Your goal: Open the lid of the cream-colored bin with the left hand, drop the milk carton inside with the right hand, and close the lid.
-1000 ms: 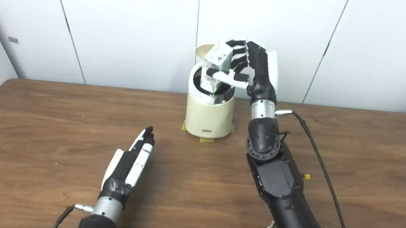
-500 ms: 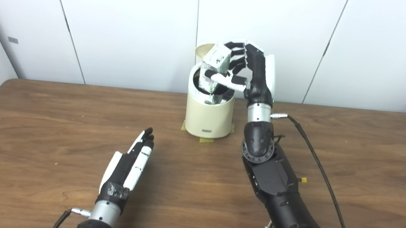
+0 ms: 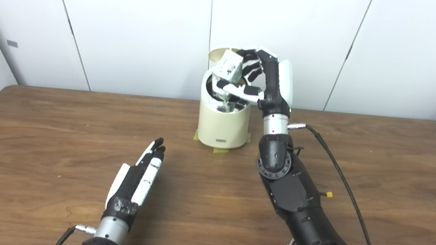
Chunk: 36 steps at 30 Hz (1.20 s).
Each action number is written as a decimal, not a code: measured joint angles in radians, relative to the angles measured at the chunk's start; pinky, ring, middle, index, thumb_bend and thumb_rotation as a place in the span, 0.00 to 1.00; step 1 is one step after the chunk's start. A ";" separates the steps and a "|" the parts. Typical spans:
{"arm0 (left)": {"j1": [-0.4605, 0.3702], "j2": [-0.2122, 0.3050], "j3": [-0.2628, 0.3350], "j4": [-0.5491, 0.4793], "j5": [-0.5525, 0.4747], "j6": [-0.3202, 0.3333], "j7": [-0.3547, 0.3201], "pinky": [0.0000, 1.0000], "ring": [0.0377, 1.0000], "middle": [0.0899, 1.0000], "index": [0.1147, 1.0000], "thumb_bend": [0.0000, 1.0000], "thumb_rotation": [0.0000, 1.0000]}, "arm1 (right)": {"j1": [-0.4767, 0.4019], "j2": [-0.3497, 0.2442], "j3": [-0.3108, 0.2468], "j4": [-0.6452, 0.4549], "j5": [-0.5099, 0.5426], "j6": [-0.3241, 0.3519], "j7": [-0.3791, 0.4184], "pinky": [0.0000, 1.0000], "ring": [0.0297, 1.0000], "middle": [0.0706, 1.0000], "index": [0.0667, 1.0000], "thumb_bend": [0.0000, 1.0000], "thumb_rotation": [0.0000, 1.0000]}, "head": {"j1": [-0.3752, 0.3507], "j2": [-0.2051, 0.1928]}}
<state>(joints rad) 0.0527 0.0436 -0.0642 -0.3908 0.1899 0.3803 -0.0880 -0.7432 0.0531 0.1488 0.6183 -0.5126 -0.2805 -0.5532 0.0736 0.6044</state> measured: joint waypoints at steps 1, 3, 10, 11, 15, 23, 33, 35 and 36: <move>0.000 0.000 0.000 -0.001 0.000 0.000 0.000 1.00 0.98 0.96 0.98 0.42 1.00 | 0.001 -0.004 0.009 0.000 -0.018 0.003 -0.003 0.32 0.40 0.49 0.49 0.50 0.00 | 0.000 0.000; 0.001 0.000 0.000 -0.006 0.001 0.000 0.000 1.00 0.98 0.95 0.98 0.41 1.00 | 0.005 -0.015 0.031 -0.001 -0.063 0.019 -0.008 0.38 0.44 0.50 0.45 0.51 0.00 | 0.000 0.000; 0.004 0.001 0.000 -0.024 0.003 0.000 0.000 1.00 0.98 0.96 0.98 0.40 1.00 | 0.039 -0.030 0.040 -0.024 -0.102 0.079 -0.007 0.66 0.73 0.70 0.56 0.88 0.10 | -0.008 0.003; 0.005 0.001 0.000 -0.024 0.004 0.000 0.000 1.00 0.98 0.96 0.98 0.39 1.00 | 0.043 -0.031 0.040 -0.029 -0.100 0.081 -0.006 0.68 0.73 0.71 0.59 0.93 0.11 | -0.009 0.005; 0.008 0.001 -0.003 -0.025 0.009 0.019 -0.002 1.00 0.99 0.98 0.99 0.33 1.00 | 0.049 -0.032 0.034 -0.066 -0.089 0.108 0.003 0.64 0.73 0.72 0.63 0.98 0.13 | -0.009 0.003; 0.008 0.015 -0.017 -0.027 0.022 0.059 -0.013 1.00 1.00 1.00 0.99 0.29 0.92 | 0.049 -0.035 0.031 -0.075 -0.084 0.114 -0.003 0.59 0.63 0.60 0.57 0.91 0.10 | -0.015 0.005; 0.008 0.021 -0.018 -0.027 0.033 0.067 -0.025 1.00 1.00 1.00 0.99 0.31 0.92 | 0.088 -0.039 0.009 -0.133 -0.044 0.108 -0.004 0.37 0.42 0.45 0.48 0.53 0.01 | -0.025 0.003; 0.007 0.020 -0.013 -0.026 0.026 0.067 -0.024 1.00 1.00 1.00 0.99 0.29 0.93 | 0.103 -0.040 -0.003 -0.159 -0.033 0.107 -0.002 0.31 0.38 0.45 0.47 0.52 0.00 | -0.025 0.003; 0.007 0.020 -0.010 -0.026 0.020 0.067 -0.023 1.00 1.00 1.00 0.99 0.29 0.94 | 0.109 -0.040 -0.008 -0.172 -0.021 0.107 -0.001 0.30 0.37 0.46 0.48 0.52 0.00 | -0.025 0.003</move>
<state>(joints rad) 0.0598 0.0633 -0.0740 -0.4167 0.2095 0.4469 -0.1114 -0.6342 0.0129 0.1403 0.4463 -0.5331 -0.1738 -0.5543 0.0491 0.6075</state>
